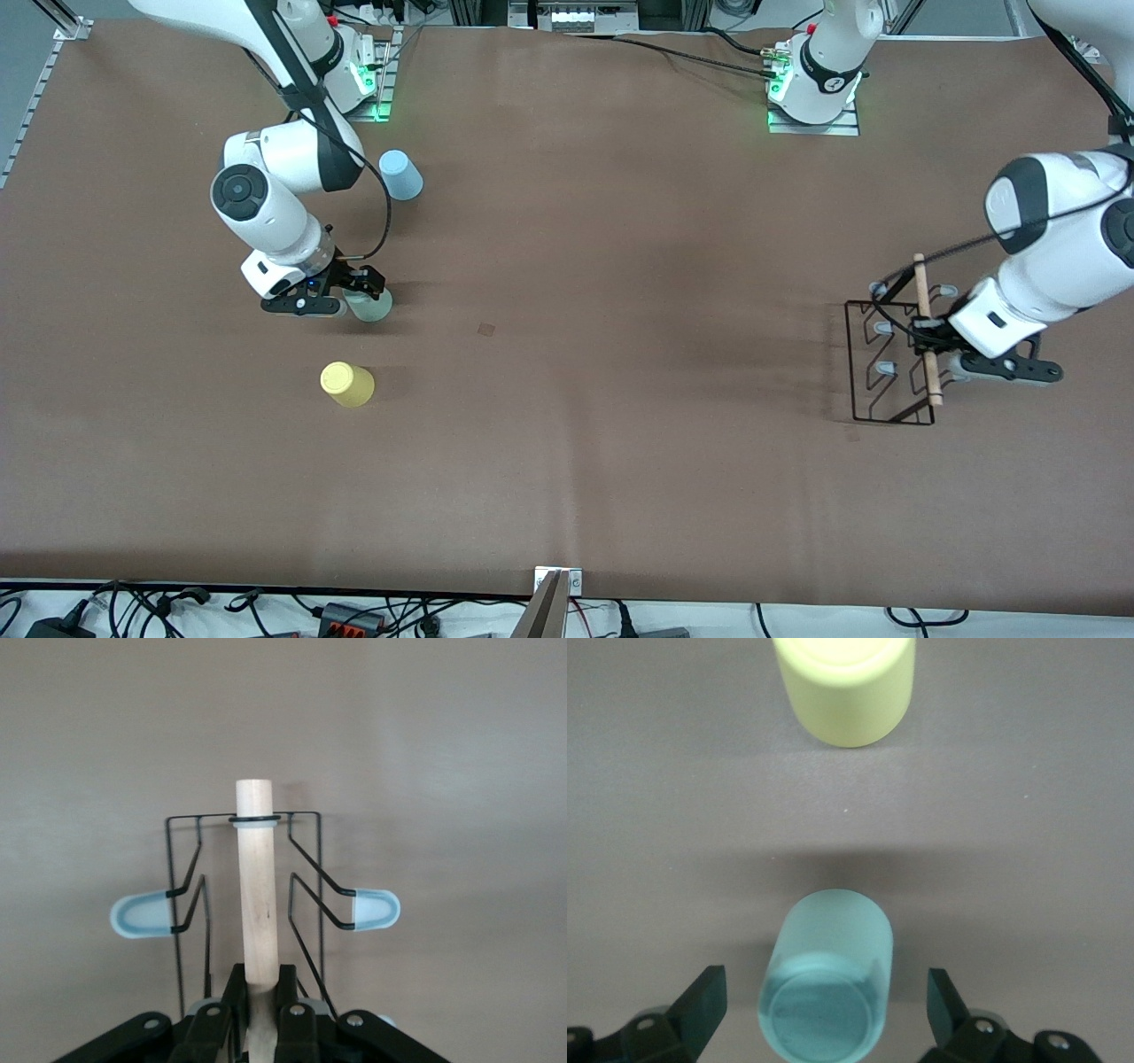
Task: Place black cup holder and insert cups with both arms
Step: 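Carry the black rack by its handle with the left gripper to mid-table, then release the rack and withdraw the left gripper while the right gripper carries the cup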
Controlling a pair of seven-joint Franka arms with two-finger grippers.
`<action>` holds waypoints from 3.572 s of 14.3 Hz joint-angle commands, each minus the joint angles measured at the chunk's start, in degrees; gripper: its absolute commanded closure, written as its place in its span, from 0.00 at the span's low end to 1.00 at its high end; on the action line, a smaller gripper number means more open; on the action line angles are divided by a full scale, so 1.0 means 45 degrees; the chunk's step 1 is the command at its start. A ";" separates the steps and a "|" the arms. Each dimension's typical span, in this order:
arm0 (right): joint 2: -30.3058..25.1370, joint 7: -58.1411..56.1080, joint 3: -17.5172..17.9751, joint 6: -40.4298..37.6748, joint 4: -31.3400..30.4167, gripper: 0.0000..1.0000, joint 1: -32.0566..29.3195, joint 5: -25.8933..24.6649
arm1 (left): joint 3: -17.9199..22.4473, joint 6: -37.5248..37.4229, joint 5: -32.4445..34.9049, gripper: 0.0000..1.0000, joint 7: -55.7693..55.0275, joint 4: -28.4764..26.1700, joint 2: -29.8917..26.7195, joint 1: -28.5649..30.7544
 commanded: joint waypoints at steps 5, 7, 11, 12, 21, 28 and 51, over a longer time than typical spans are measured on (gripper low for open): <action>0.0280 0.0325 0.0068 0.0680 -0.0393 0.00 0.0125 0.0146 | -0.3864 -0.1937 0.0006 0.99 -0.3751 0.1007 0.0023 -0.0064; 0.0318 0.0344 0.0068 0.0701 -0.0413 0.00 0.0125 0.0146 | -0.4510 -0.1898 0.0006 0.99 -0.5021 0.1632 0.0531 -0.0394; 0.0299 0.0344 0.0068 0.0701 -0.0588 0.00 0.0086 0.0146 | -0.4553 -0.1839 0.0122 0.99 -0.8030 0.2804 0.1761 -0.2326; 0.0299 0.0344 0.0068 0.0701 -0.0589 0.08 0.0066 0.0146 | -0.4553 -0.1568 0.0143 0.99 -0.8519 0.2845 0.1977 -0.2697; -0.1103 0.0129 0.0048 -0.1071 -0.0296 0.94 0.0027 0.0049 | -0.4533 0.0095 0.0201 0.99 -0.9091 0.2827 0.2877 -0.3520; -0.2963 0.0168 0.0088 -0.3303 0.0074 0.94 0.0046 -0.0069 | -0.4533 0.0973 0.0182 0.99 -0.9129 0.2768 0.3249 -0.4146; -0.3666 0.4356 0.1431 -0.6719 0.1733 0.89 0.0630 0.0126 | -0.4299 -0.0778 0.1370 0.00 -0.7849 0.2826 0.1552 -0.2160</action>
